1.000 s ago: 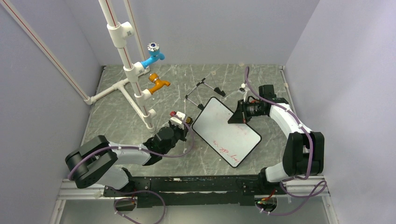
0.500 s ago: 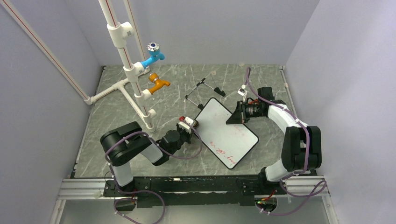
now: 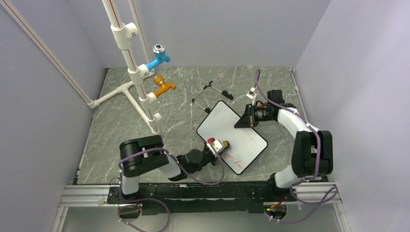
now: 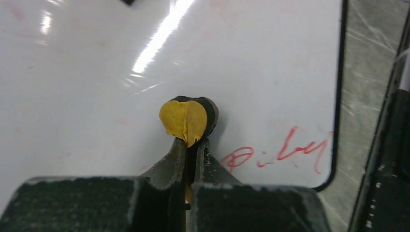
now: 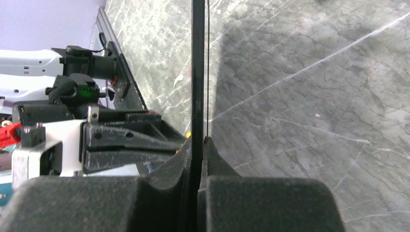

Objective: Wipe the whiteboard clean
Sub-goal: Erase the center of the board with the whiteboard.

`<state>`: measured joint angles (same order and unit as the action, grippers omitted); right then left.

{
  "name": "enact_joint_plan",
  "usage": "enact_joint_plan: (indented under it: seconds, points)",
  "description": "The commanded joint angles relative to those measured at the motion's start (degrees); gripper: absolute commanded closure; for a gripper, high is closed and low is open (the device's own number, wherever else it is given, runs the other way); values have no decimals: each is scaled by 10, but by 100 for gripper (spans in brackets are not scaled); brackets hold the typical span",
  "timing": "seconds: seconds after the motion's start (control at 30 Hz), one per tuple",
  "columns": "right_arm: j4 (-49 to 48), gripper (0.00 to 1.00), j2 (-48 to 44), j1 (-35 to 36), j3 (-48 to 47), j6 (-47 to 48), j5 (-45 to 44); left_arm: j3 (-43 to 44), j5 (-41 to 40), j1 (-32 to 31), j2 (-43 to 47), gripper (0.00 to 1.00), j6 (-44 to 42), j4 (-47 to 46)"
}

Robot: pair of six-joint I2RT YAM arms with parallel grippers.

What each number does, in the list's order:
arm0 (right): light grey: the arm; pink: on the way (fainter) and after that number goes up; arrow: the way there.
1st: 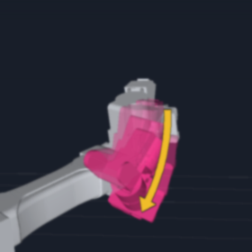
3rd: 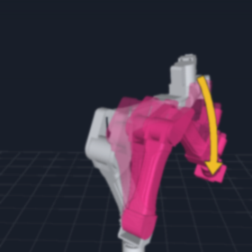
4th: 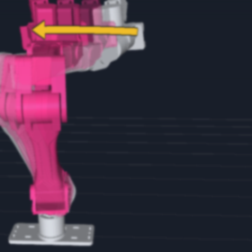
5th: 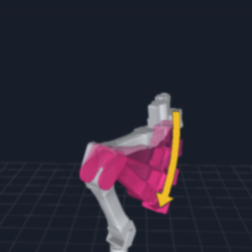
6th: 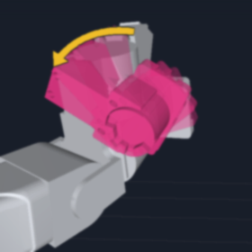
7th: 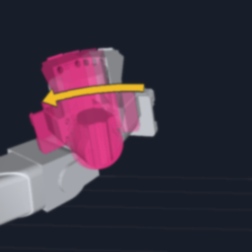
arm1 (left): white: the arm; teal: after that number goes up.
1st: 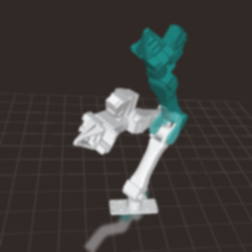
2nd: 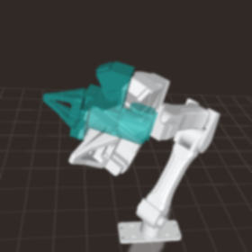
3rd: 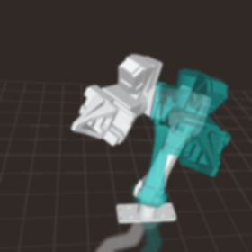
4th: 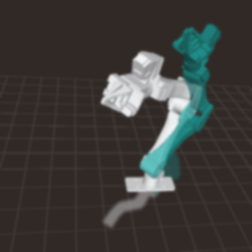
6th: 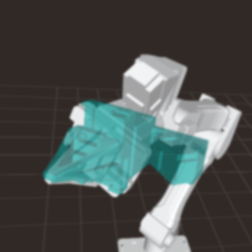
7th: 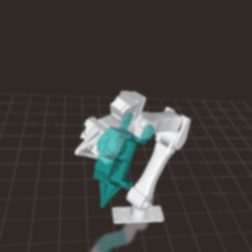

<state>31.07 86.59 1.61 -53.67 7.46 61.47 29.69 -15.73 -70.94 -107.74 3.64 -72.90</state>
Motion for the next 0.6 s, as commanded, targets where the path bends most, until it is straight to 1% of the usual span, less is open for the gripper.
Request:
enact_joint_plan:
  seconds: [0.0,0.07,0.17,0.2,0.3,0.37,0.43,0.57]
  points:
    - [-15,100,-5,1,-7,-6,75,28,10,-23,15,100,1,46]
    - [-14,100,-6,-1,-7,-5,76,27,-18,-25,17,100,6,63]
    - [-13,100,-7,-3,-7,-4,76,19,-125,-18,29,100,8,101]
    - [-13,100,-7,-4,-7,-3,77,14,-169,-9,36,100,16,121]
    - [-13,100,-6,-4,-7,-3,78,9,-217,33,55,100,50,193]
    - [-11,100,-6,-5,-7,-2,78,-1,-217,59,60,100,58,198]
    - [-11,100,-5,-5,-7,-1,76,-6,-205,71,61,100,51,185]
    - [-10,100,-5,-7,-8,1,76,-12,-142,65,60,100,18,126]
